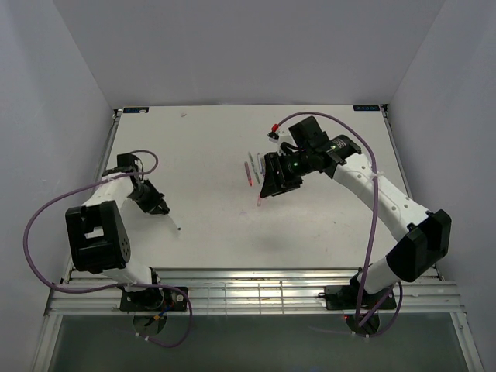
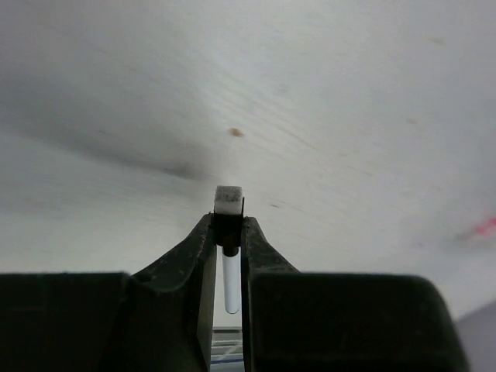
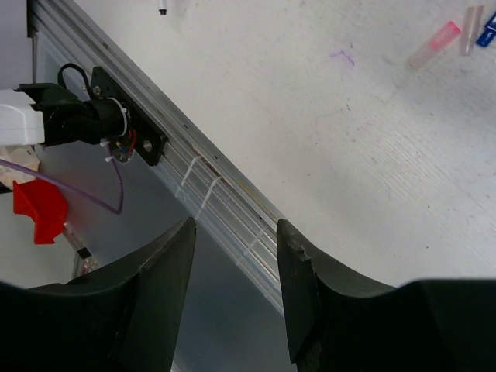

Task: Open the pen caps

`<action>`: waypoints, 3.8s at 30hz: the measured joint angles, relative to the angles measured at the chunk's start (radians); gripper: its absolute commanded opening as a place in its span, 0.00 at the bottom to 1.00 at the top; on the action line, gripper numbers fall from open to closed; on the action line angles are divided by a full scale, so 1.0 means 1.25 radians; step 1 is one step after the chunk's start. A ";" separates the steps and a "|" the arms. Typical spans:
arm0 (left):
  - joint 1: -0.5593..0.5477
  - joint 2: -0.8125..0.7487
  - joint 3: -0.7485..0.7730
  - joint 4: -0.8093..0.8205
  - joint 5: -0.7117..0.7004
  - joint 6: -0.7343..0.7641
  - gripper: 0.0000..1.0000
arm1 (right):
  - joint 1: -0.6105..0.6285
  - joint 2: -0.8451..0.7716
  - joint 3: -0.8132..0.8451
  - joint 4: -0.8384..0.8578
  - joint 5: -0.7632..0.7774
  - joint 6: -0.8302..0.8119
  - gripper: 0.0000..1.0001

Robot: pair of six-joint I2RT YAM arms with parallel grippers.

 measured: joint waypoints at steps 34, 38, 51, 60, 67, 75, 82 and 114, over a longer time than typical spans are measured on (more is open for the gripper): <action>-0.364 0.052 0.082 0.226 0.799 -0.504 0.00 | 0.121 -0.027 -0.111 0.115 0.164 -0.219 0.51; -0.387 0.063 0.089 0.225 0.864 -0.544 0.00 | 0.163 -0.032 -0.111 0.190 0.184 -0.277 0.50; -0.414 0.179 0.262 0.125 1.030 -0.637 0.00 | 0.203 -0.015 -0.067 0.303 0.227 -0.366 0.50; -0.414 0.207 0.336 0.030 1.081 -0.624 0.00 | 0.210 -0.053 -0.070 0.334 0.260 -0.367 0.47; -0.418 0.240 0.408 -0.026 1.111 -0.605 0.00 | 0.210 -0.084 -0.069 0.352 0.283 -0.376 0.45; -0.418 0.264 0.414 -0.053 1.074 -0.595 0.00 | 0.224 -0.106 -0.047 0.397 0.252 -0.381 0.48; -0.419 0.282 0.428 -0.068 1.062 -0.591 0.00 | 0.230 -0.108 0.011 0.439 0.241 -0.385 0.47; -0.419 0.297 0.503 -0.094 1.053 -0.591 0.00 | 0.230 -0.180 -0.107 0.483 0.218 -0.381 0.55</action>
